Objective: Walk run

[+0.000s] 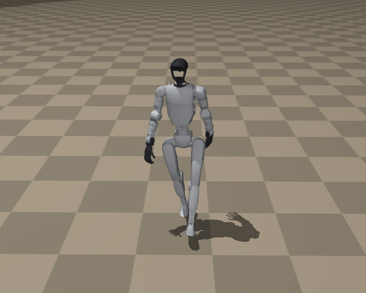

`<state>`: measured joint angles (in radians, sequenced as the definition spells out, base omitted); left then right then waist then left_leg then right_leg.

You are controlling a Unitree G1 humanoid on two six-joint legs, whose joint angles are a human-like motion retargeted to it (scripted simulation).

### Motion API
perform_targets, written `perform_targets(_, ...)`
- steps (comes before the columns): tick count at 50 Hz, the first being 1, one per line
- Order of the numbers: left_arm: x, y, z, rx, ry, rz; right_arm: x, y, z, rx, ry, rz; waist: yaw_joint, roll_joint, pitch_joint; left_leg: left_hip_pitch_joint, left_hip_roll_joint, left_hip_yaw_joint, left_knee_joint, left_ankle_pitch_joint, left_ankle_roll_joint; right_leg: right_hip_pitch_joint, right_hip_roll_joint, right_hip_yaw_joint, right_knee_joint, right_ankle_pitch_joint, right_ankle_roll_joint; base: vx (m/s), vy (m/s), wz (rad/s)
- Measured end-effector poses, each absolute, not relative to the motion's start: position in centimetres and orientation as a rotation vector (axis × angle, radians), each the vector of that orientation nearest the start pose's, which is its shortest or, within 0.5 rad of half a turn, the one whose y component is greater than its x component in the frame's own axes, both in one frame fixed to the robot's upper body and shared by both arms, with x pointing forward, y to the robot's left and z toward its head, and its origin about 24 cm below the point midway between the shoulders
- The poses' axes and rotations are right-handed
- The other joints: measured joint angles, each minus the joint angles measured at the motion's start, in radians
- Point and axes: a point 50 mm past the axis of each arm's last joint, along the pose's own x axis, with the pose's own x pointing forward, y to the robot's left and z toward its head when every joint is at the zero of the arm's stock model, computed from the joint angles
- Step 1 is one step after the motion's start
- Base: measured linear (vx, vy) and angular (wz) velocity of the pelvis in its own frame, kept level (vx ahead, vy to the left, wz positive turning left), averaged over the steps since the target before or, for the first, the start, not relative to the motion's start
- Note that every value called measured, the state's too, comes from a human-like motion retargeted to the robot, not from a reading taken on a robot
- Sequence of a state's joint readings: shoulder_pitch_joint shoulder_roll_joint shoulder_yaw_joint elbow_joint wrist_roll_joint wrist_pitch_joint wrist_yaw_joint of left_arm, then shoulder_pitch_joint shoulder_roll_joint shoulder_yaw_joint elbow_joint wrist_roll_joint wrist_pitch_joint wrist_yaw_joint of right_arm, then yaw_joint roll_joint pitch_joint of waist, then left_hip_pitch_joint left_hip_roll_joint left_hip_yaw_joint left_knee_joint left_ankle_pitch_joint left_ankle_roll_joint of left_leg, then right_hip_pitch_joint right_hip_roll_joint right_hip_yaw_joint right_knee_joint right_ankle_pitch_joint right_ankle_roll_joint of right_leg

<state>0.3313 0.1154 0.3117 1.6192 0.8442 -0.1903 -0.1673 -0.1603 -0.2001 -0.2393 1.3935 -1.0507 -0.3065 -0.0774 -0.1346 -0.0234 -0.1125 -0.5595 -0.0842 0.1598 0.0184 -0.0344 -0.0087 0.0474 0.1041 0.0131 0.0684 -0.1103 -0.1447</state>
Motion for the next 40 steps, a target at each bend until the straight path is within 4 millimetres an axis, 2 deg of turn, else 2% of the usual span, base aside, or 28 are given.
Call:
perform_targets(2,-12.2,17.7,-16.0,0.208,1.759,-0.524,12.6,-21.4,-15.4,-0.862,0.954,0.442,0.017,-0.012,-0.013,0.001,0.000,-0.007,0.047,0.054,0.069,0.020,0.001,0.022,0.020,0.023,0.020,0.97,-0.03,-0.62)
perform_targets(5,-11.4,18.5,-16.1,0.239,1.758,-0.516,9.3,-20.9,-16.5,-0.876,1.041,0.488,0.048,-0.029,-0.042,0.028,0.007,0.022,0.079,0.144,0.091,0.048,0.001,0.042,0.064,0.126,0.087,0.84,-0.03,-0.61)
perform_targets(8,-10.0,19.6,-16.4,0.256,1.738,-0.470,4.8,-20.1,-17.4,-0.892,1.169,0.528,0.030,-0.058,-0.069,0.040,-0.036,-0.095,0.134,0.112,0.121,0.036,-0.030,0.021,0.166,0.376,0.215,0.97,-0.03,-0.10)
perform_targets(10,-8.4,20.5,-16.6,0.279,1.712,-0.440,1.7,-19.8,-17.7,-0.894,1.268,0.540,0.010,-0.040,-0.067,0.073,-0.023,-0.128,0.159,0.068,0.130,-0.010,0.018,0.063,0.303,0.522,0.300,0.75,-0.09,0.23)
perform_targets(12,-6.3,21.4,-16.9,0.324,1.661,-0.408,-0.7,-19.9,-17.7,-0.894,1.357,0.564,-0.005,0.001,-0.065,0.131,0.040,-0.070,0.146,0.036,0.126,-0.096,0.060,0.007,0.477,0.607,0.345,1.00,-0.10,0.08)
perform_targets(13,-5.1,21.7,-17.0,0.352,1.628,-0.390,-1.7,-20.0,-17.6,-0.898,1.396,0.586,-0.002,0.007,-0.065,0.157,0.047,-0.057,0.141,0.018,0.124,-0.137,0.049,-0.015,0.565,0.627,0.366,0.70,-0.04,-0.66)
perform_targets(15,-2.4,22.2,-17.2,0.417,1.550,-0.359,-3.5,-20.2,-17.5,-0.908,1.466,0.624,0.046,0.032,-0.066,0.191,0.076,-0.037,0.128,-0.009,0.125,-0.216,0.027,-0.038,0.658,0.568,0.335,0.58,0.04,-0.87)
perform_targets(17,0.8,22.6,-17.3,0.495,1.454,-0.357,-5.0,-20.4,-17.3,-0.898,1.516,0.617,-0.032,0.078,-0.061,0.242,0.083,-0.098,0.110,-0.035,0.112,-0.294,0.002,-0.134,0.689,0.453,0.278,0.75,0.06,0.94)
perform_targets(20,5.4,23.2,-16.8,0.586,1.291,-0.364,-7.0,-20.3,-17.1,-0.839,1.560,0.563,-0.072,0.112,-0.045,0.311,0.088,-0.118,0.086,-0.058,0.110,-0.394,-0.023,-0.151,0.673,0.299,0.226,0.71,0.00,0.70)
perform_targets(22,8.2,23.4,-16.2,0.626,1.184,-0.361,-8.1,-20.1,-16.9,-0.789,1.589,0.519,-0.098,0.117,-0.036,0.353,0.078,-0.138,0.077,-0.077,0.107,-0.434,-0.064,-0.163,0.571,0.219,0.205,0.64,-0.05,0.60)
perform_targets(25,11.9,24.0,-15.0,0.668,1.043,-0.340,-9.0,-19.8,-16.7,-0.715,1.629,0.462,-0.131,0.091,-0.023,0.420,0.034,-0.156,0.069,-0.108,0.106,-0.462,-0.142,-0.158,0.340,0.211,0.213,0.71,-0.11,0.53)
perform_targets(28,14.3,24.3,-14.0,0.682,0.957,-0.309,-9.4,-19.6,-16.7,-0.665,1.658,0.437,-0.159,0.069,-0.004,0.491,0.001,-0.181,0.070,-0.141,0.100,-0.481,-0.220,-0.183,0.131,0.185,0.202,0.77,-0.19,0.53)
perform_targets(31,14.8,24.1,-13.8,0.653,0.935,-0.288,-9.5,-19.6,-16.6,-0.658,1.666,0.446,-0.174,0.081,0.005,0.555,0.012,-0.201,0.069,-0.170,0.082,-0.515,-0.209,-0.128,-0.046,0.187,0.166,0.82,-0.24,0.31)
perform_targets(34,13.6,23.5,-14.5,0.586,0.979,-0.290,-9.0,-19.8,-16.7,-0.685,1.656,0.475,-0.170,0.101,0.000,0.594,0.032,-0.202,0.087,-0.188,0.058,-0.528,-0.199,-0.125,-0.106,0.192,0.132,0.71,-0.22,0.04)
perform_targets(35,12.8,23.2,-14.8,0.560,1.004,-0.296,-8.8,-19.9,-16.8,-0.696,1.650,0.486,-0.177,0.106,-0.002,0.605,0.036,-0.208,0.099,-0.186,0.049,-0.529,-0.198,-0.129,-0.088,0.214,0.106,0.73,-0.27,0.35)
perform_targets(37,10.5,22.5,-15.7,0.507,1.075,-0.323,-8.2,-20.1,-16.9,-0.718,1.630,0.500,-0.192,0.109,-0.014,0.620,0.036,-0.222,0.129,-0.148,0.022,-0.524,-0.192,-0.131,-0.030,0.234,0.095,0.95,-0.41,0.53)
perform_targets(38,9.1,22.1,-16.2,0.484,1.117,-0.342,-7.9,-20.1,-17.0,-0.728,1.619,0.503,-0.208,0.110,-0.018,0.627,0.037,-0.236,0.150,-0.112,0.003,-0.514,-0.199,-0.149,-0.018,0.280,0.111,0.91,-0.42,0.57)
perform_targets(40,5.8,21.3,-16.9,0.447,1.219,-0.383,-7.1,-20.3,-17.1,-0.744,1.595,0.502,-0.216,0.126,-0.026,0.628,0.062,-0.245,0.204,0.015,-0.055,-0.487,-0.186,-0.134,0.017,0.281,0.108,0.70,-0.30,0.28)
